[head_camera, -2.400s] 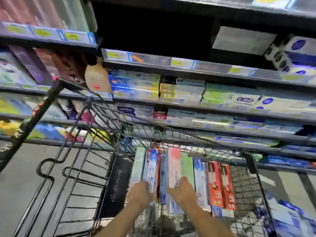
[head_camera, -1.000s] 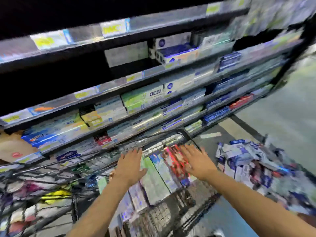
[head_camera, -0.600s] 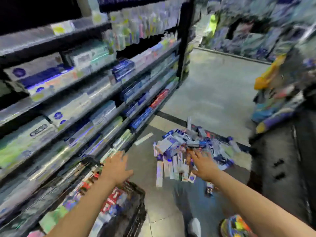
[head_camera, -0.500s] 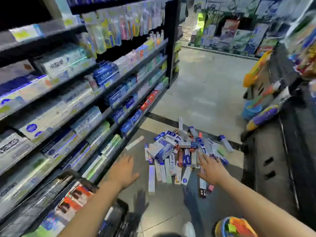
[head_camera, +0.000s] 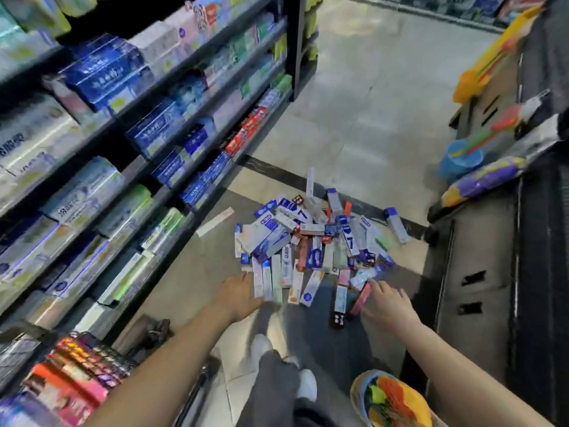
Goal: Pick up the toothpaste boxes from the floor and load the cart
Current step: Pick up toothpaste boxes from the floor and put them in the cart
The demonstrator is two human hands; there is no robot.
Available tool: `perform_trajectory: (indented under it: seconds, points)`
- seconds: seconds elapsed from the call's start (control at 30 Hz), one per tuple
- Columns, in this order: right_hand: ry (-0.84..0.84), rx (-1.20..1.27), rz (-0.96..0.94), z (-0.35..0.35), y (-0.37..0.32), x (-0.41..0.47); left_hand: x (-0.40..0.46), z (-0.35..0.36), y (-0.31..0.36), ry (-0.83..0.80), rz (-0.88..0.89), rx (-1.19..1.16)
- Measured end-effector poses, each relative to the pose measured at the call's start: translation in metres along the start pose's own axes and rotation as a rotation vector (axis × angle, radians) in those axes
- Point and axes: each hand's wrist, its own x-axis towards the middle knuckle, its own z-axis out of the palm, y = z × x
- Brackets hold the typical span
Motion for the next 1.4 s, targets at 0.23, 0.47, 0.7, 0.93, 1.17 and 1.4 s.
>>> perform_trajectory:
  seconds: [0.23, 0.47, 0.7, 0.93, 1.17, 1.4]
  points:
    - [-0.097, 0.057, -0.020, 0.008, -0.037, 0.075, 0.089, -0.005, -0.030, -0.088, -0.062, -0.074]
    - [-0.159, 0.105, -0.056, 0.010, -0.082, 0.202, 0.204, 0.007, -0.083, -0.104, -0.123, -0.097]
    - [-0.195, 0.101, -0.062, 0.063, -0.091, 0.322, 0.311, 0.066, -0.125, -0.221, -0.176, -0.036]
    - [-0.209, -0.061, -0.043, 0.125, -0.056, 0.464, 0.431, 0.135, -0.139, -0.213, -0.195, -0.001]
    - [-0.071, -0.226, -0.065, 0.194, -0.030, 0.608, 0.572, 0.209, -0.154, -0.074, -0.283, -0.020]
    - [0.231, -0.318, -0.066, 0.237, -0.007, 0.675, 0.627, 0.253, -0.171, -0.058, -0.382, 0.018]
